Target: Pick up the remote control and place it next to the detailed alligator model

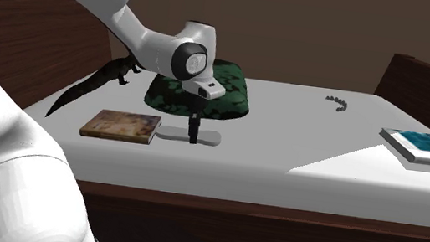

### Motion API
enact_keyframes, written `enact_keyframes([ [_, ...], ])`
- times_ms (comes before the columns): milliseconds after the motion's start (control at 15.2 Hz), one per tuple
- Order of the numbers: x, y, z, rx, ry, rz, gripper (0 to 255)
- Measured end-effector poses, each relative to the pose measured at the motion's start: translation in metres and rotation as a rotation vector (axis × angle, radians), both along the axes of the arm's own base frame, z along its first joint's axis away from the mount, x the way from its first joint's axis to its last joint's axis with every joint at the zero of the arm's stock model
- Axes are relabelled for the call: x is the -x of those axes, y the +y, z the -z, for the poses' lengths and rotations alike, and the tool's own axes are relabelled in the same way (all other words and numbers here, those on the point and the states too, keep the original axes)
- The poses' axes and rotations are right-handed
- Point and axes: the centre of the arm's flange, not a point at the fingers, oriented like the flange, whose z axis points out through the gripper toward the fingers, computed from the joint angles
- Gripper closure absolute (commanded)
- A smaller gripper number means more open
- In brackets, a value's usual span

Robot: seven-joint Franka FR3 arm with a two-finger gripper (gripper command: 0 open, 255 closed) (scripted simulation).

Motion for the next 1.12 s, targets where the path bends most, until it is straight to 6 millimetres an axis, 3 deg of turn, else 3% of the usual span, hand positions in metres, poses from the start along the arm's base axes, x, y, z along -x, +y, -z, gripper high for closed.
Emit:
enact_keyframes([
  [66,0.000,0.000,0.000,0.000,0.000,0.000,255],
  [726,0.000,0.000,0.000,0.000,0.000,0.000,255],
  [1122,0.001,0.001,-0.026,0.000,0.000,0.000,255],
])
